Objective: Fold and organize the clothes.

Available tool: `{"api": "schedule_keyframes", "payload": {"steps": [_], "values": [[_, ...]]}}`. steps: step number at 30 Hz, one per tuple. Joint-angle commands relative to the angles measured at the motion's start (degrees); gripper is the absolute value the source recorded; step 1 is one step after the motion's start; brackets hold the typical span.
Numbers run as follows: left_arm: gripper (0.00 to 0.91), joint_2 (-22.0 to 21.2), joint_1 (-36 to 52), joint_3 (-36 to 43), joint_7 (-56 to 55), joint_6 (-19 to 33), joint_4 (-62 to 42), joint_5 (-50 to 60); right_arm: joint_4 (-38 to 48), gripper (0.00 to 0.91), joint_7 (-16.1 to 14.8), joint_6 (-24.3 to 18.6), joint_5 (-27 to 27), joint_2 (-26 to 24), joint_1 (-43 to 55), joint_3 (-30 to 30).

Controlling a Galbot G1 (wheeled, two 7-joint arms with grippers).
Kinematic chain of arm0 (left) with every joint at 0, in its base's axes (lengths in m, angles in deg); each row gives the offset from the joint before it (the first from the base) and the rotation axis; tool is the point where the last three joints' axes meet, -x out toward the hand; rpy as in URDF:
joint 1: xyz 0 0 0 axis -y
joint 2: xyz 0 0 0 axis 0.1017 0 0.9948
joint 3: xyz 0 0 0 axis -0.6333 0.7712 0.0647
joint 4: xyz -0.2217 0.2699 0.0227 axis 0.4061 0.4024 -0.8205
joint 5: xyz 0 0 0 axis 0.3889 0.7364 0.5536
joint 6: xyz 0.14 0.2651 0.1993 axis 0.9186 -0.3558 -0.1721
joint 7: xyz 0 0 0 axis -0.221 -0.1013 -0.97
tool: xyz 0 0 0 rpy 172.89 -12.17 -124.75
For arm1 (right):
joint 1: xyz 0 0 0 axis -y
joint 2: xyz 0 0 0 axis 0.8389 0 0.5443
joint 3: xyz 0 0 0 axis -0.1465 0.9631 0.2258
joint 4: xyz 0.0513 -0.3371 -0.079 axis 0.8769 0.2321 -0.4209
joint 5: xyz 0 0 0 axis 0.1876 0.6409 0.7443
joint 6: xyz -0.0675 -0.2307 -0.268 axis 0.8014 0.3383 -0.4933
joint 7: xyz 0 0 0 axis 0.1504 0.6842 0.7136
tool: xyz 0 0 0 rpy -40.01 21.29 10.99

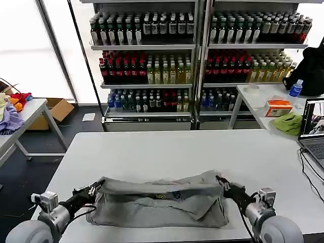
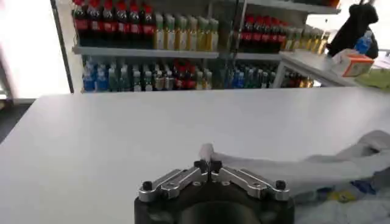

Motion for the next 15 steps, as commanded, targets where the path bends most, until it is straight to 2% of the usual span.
{"api": "schedule_keyframes", "payload": {"steps": [1, 2, 3, 4, 5, 6, 7, 15], "values": [[0.01, -4.0, -13.6, -3.3, 1.4, -0.5, 4.1, 10.5, -2.2, 0.03, -0.1, 0.0, 3.3, 0.2, -6.8, -0.6], [0.01, -4.1, -14.1, -3.2, 1.6, -0.5, 4.2, 11.4, -2.2, 0.574, -0.2, 0.0, 3.5, 0.2, -6.8, -0.6], [0.01, -4.4, -14.5, -3.2, 1.8, -0.4, 4.2, 13.0, -2.2, 0.907, -0.3, 0.0, 3.7, 0.3, -6.6, -0.6], [0.01, -4.7, -14.9, -2.9, 1.8, -0.4, 4.3, 13.6, -2.3, 0.907, -0.8, -0.1, 3.6, 0.4, -6.5, -0.7], [0.06, -4.9, -14.8, -2.9, 1.5, -0.4, 4.4, 13.7, -2.5, 0.907, -0.9, -0.1, 3.6, 0.4, -6.5, -0.8], [0.846, -5.2, -14.7, -2.7, 1.2, -0.4, 4.7, 13.6, -2.8, 0.907, -1.0, -0.1, 3.5, 0.5, -6.5, -1.0], [0.907, -5.7, -14.5, -2.9, 0.9, -0.4, 5.2, 13.6, -3.2, 0.907, -1.1, -0.1, 3.3, 0.6, -6.4, -1.3], [0.907, -6.0, -14.2, -9.4, -0.1, -0.5, 7.2, 12.0, -5.8, 0.907, -3.0, -1.2, 2.5, -0.3, -6.1, -4.7]]}}
